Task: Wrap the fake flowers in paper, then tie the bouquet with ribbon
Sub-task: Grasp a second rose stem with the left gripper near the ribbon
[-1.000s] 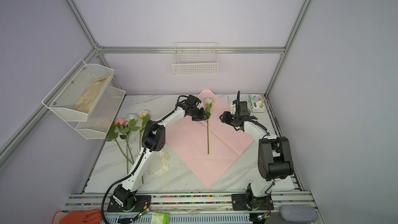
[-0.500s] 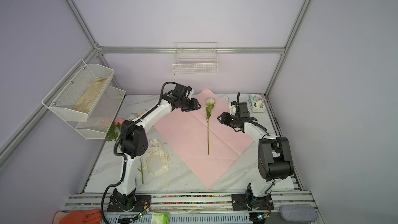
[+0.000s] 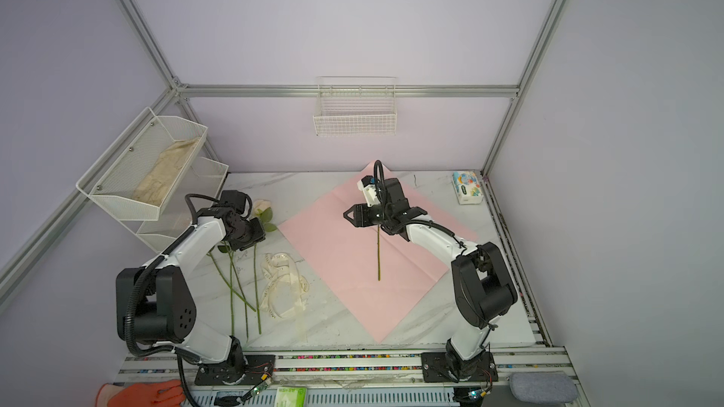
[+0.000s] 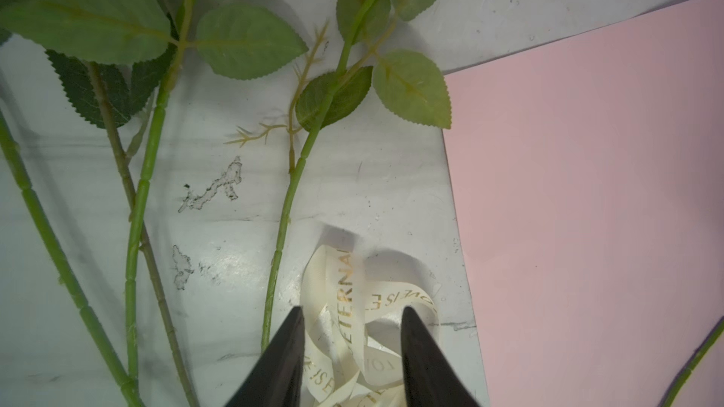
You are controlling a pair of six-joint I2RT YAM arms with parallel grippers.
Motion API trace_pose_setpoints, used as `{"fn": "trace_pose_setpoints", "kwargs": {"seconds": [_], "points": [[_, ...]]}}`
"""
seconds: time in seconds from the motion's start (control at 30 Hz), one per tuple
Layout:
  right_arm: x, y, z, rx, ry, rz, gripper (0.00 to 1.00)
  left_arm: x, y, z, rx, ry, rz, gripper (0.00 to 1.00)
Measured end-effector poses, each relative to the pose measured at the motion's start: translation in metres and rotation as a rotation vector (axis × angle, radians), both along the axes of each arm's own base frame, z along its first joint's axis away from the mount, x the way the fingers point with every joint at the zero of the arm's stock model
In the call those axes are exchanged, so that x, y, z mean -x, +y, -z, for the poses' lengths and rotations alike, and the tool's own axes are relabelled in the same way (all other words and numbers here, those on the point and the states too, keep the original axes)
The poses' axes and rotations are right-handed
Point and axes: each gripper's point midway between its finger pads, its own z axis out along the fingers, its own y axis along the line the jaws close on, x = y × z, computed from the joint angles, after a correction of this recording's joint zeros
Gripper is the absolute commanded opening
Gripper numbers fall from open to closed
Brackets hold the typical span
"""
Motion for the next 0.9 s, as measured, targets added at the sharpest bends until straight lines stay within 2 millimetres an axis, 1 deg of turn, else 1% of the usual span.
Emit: {"fn": "trace_pose_setpoints", "kwargs": {"seconds": [0.13, 0.23, 0.27, 0.37, 0.43, 0.57, 0.67, 0.77, 0.9], "points": [[-0.004, 0.000, 0.016, 0.032, 0.018, 0.005, 0.53, 0.004, 0.009, 0.026, -0.034, 0.085, -0.002, 0.40], [-0.003, 0.000, 0.018, 0.040, 0.020, 0.000, 0.53, 0.012, 0.019, 0.047, -0.059, 0.165, -0.015, 0.41], [-0.003, 0.000, 0.018, 0.040, 0.017, -0.005, 0.54, 0.013, 0.021, 0.050, -0.064, 0.176, -0.021, 0.41], [-0.001, 0.007, 0.015, 0.039, 0.008, -0.031, 0.54, 0.014, 0.029, 0.052, -0.073, 0.184, -0.040, 0.40], [0.001, 0.016, 0.015, 0.041, 0.001, -0.057, 0.54, 0.013, 0.033, 0.052, -0.073, 0.179, -0.046, 0.38], [0.008, 0.031, 0.021, 0.056, 0.008, -0.094, 0.54, 0.012, 0.034, 0.055, -0.063, 0.180, -0.042, 0.35], [0.013, 0.038, 0.026, 0.064, 0.018, -0.116, 0.55, 0.012, 0.032, 0.063, -0.052, 0.198, -0.024, 0.29], [0.019, 0.042, 0.029, 0.054, 0.028, -0.155, 0.56, 0.015, 0.029, 0.074, -0.039, 0.225, -0.010, 0.25], [0.029, 0.050, 0.029, 0.032, 0.036, -0.215, 0.57, 0.019, 0.028, 0.077, -0.035, 0.238, 0.011, 0.13]]}}
